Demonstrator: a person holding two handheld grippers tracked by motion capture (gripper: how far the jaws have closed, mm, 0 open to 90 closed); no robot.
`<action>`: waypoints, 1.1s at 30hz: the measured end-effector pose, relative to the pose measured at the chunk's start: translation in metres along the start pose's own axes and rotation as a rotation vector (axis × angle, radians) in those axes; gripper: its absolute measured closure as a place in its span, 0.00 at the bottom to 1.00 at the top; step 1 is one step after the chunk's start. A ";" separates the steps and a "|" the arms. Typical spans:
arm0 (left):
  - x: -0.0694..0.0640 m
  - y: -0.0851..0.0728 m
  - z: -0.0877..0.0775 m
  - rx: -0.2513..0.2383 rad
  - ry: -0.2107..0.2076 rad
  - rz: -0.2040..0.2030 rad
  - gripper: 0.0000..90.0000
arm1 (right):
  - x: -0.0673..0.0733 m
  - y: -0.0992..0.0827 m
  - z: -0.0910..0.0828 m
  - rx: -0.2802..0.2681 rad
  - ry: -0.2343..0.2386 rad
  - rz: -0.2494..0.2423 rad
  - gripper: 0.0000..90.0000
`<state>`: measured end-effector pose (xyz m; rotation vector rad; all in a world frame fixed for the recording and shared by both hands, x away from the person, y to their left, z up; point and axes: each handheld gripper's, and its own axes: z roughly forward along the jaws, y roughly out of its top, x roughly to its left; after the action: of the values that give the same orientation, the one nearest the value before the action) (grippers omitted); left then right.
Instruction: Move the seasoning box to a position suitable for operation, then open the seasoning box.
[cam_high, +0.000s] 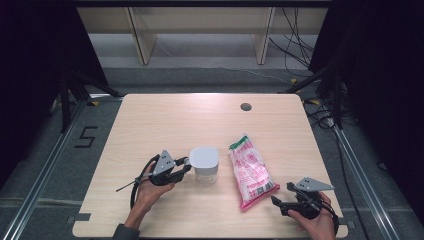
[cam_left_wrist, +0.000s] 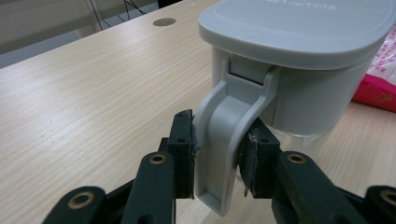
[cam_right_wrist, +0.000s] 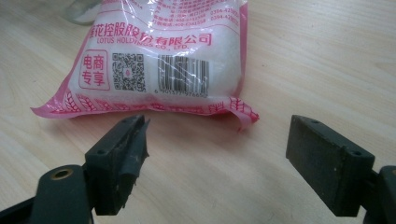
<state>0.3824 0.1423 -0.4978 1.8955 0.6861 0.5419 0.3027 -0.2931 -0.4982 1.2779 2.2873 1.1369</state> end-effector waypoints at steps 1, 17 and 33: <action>0.001 0.000 0.000 0.003 -0.001 0.004 0.76 | -0.002 0.000 0.001 -0.010 0.001 -0.033 0.23; 0.006 0.015 -0.025 0.032 -0.011 -0.011 0.38 | -0.005 -0.002 -0.002 -0.042 0.005 -0.036 0.23; -0.005 0.041 -0.051 0.006 -0.039 -0.025 0.64 | -0.005 -0.001 -0.002 -0.037 -0.003 -0.042 0.23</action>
<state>0.3554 0.1590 -0.4410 1.8963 0.6857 0.4860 0.3033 -0.2984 -0.4979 1.2119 2.2694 1.1561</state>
